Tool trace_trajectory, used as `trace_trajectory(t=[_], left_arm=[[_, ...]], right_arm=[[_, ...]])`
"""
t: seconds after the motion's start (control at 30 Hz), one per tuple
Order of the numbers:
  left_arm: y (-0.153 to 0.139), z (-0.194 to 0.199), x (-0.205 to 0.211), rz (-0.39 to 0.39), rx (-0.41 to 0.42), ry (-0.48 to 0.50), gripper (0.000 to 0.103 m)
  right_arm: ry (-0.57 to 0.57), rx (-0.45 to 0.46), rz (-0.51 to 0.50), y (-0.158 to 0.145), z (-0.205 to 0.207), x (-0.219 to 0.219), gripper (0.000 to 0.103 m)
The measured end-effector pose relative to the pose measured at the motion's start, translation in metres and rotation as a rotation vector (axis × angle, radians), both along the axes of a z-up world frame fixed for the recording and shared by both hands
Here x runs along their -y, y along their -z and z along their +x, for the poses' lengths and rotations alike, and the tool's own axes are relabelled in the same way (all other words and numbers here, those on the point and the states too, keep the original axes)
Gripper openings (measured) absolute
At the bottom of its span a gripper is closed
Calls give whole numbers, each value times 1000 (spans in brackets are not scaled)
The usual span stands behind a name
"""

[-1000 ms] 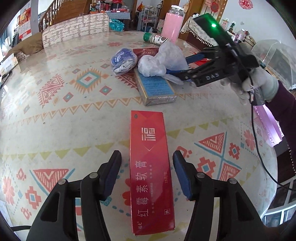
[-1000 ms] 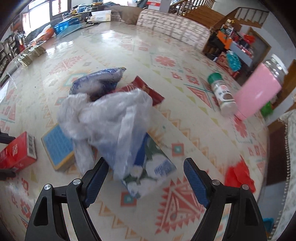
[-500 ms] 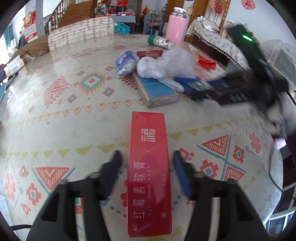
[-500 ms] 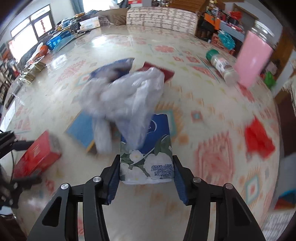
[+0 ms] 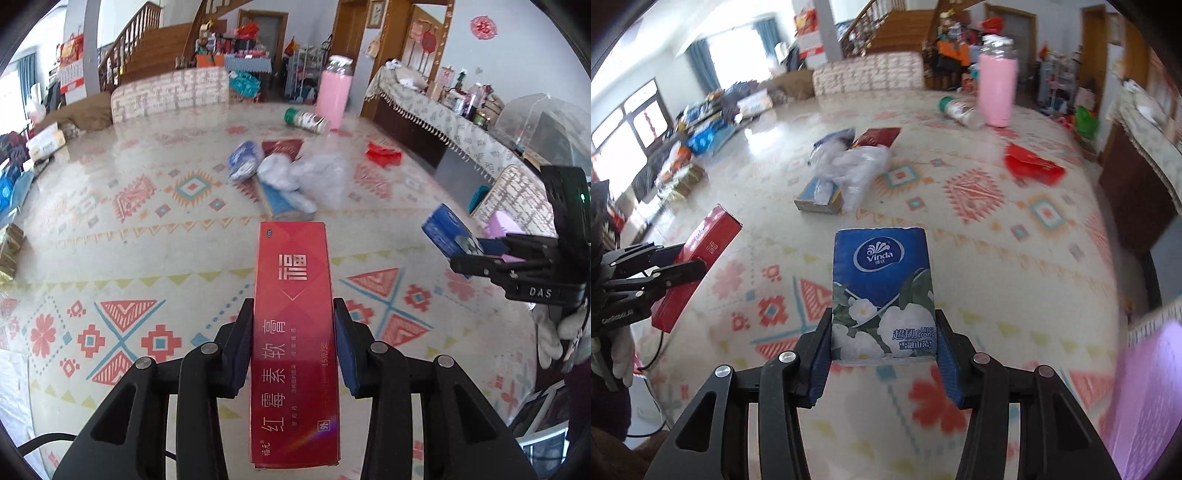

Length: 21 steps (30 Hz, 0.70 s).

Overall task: Collect trash
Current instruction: 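Grasp the Vinda tissue pack with the right tool while the left holds the red box, then carry both boxes over the purple basket and open both tools to drop them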

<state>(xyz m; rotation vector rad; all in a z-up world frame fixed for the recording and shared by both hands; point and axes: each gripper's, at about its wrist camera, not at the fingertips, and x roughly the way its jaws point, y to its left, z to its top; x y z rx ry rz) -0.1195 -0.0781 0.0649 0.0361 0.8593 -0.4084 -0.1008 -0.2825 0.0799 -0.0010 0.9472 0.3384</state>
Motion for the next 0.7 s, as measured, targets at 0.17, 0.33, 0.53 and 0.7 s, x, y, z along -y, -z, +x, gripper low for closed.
trace_trajectory(t=[0.17, 0.33, 0.53, 0.7], left_arm=[[-16, -16, 19, -4, 44, 44, 39], [-30, -29, 43, -8, 77, 103, 39], [-43, -36, 76, 1, 105, 170, 39], [-50, -35, 111, 6, 108, 218, 39]], right_arm=[[87, 51, 34, -17, -41, 27, 54], [187, 95, 68, -31, -73, 56, 54], [311, 132, 88, -41, -105, 93, 54], [402, 155, 88, -47, -124, 125, 54]])
